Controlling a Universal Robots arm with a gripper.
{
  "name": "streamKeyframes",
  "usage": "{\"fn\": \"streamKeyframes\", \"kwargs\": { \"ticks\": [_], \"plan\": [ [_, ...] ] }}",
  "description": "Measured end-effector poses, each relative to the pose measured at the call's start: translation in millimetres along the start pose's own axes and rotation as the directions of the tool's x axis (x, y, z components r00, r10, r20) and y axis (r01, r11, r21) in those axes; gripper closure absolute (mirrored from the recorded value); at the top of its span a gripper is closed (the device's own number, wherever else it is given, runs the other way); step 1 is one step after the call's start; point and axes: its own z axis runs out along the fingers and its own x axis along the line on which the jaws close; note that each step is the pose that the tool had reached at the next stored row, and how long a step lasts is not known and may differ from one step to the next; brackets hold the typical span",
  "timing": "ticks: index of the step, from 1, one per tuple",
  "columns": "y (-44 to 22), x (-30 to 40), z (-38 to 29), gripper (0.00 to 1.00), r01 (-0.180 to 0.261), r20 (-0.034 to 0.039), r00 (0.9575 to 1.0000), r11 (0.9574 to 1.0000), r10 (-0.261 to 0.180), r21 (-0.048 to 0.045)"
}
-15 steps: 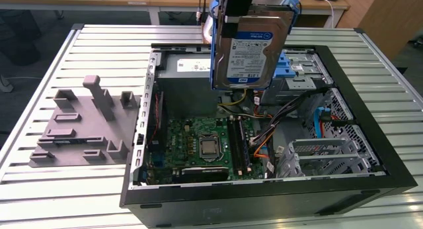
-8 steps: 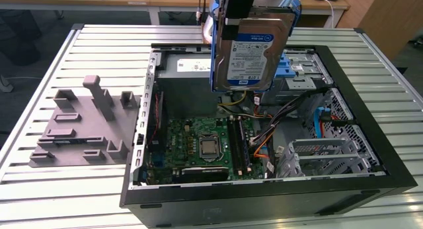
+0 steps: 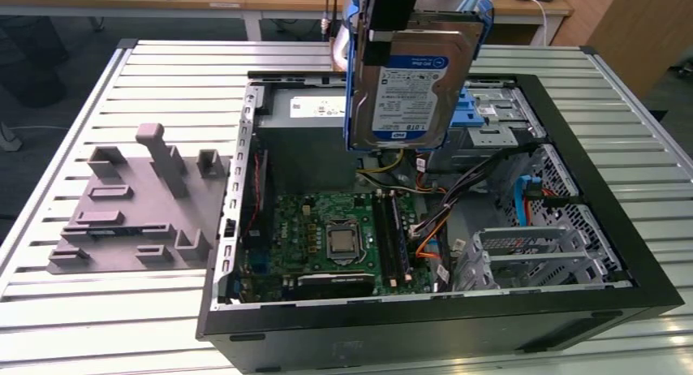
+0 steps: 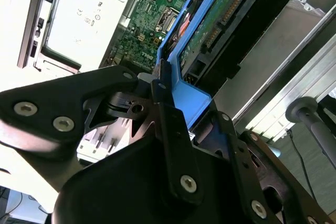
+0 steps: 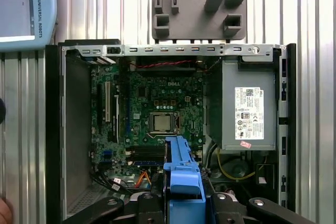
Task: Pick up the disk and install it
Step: 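Pick up the disk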
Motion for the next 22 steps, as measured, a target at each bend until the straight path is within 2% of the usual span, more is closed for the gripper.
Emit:
{"fn": "streamKeyframes", "kwargs": {
  "ticks": [22],
  "plan": [
    [-0.4,17.9,1.0,0.64,0.0,0.0001,1.0,1.0,0.0,0.0]
  ]
}}
